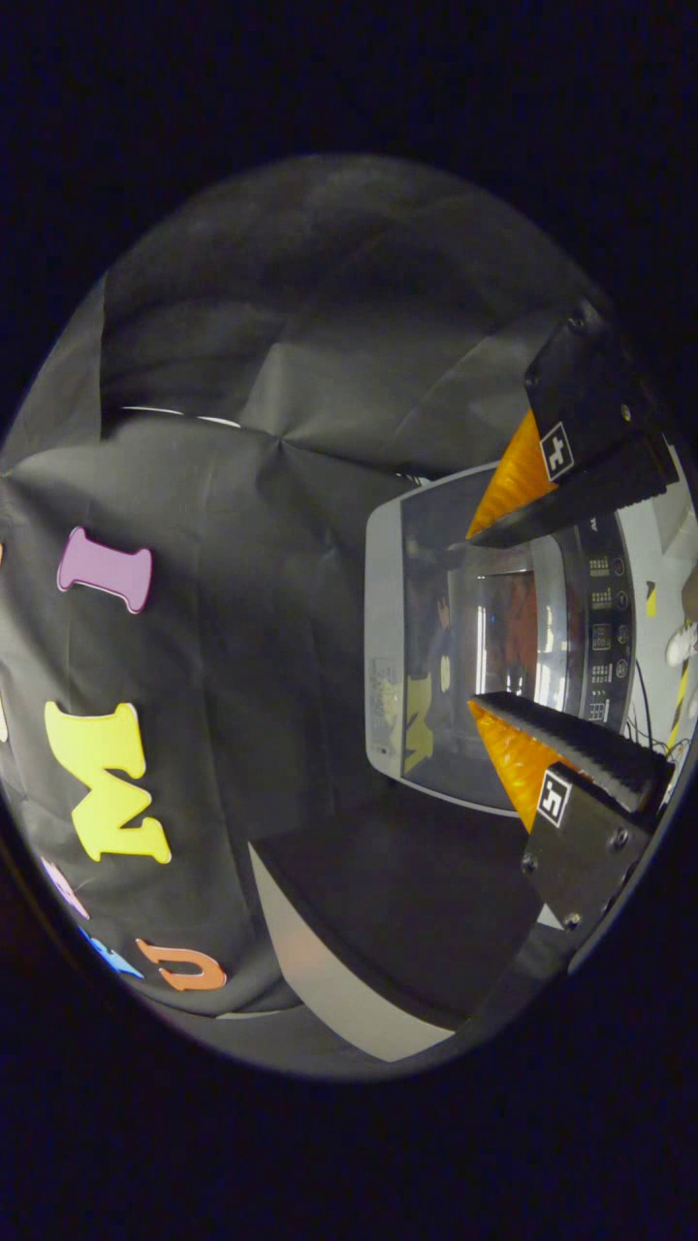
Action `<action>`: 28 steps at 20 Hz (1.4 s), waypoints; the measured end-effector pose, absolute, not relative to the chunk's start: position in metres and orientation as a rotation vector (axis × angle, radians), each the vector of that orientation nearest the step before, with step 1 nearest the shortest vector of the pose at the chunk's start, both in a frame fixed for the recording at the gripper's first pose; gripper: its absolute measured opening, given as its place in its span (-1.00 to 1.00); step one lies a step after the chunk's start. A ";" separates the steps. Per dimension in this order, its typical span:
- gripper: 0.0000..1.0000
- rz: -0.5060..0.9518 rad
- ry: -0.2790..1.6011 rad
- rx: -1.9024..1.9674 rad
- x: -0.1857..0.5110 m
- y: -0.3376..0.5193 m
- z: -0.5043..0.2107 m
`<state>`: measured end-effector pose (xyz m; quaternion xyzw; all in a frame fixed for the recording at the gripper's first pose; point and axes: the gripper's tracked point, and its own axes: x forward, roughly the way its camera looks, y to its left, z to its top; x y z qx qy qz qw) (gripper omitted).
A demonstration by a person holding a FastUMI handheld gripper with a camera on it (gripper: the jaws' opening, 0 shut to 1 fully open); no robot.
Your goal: Put the clothes into the washing machine and then close the washing machine lid.
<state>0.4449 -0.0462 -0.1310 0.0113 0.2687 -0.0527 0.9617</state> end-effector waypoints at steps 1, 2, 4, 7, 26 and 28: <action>0.86 -0.109 0.523 0.016 0.437 -0.047 -0.122; 0.86 -0.113 0.498 0.010 0.430 -0.047 -0.111; 0.86 -0.122 0.453 0.001 0.411 -0.050 -0.092; 0.86 -0.133 0.380 -0.006 0.378 -0.049 -0.061; 1.00 -0.135 0.093 -0.030 0.110 -0.054 -0.058; 1.00 -0.126 0.103 -0.019 0.090 -0.061 -0.074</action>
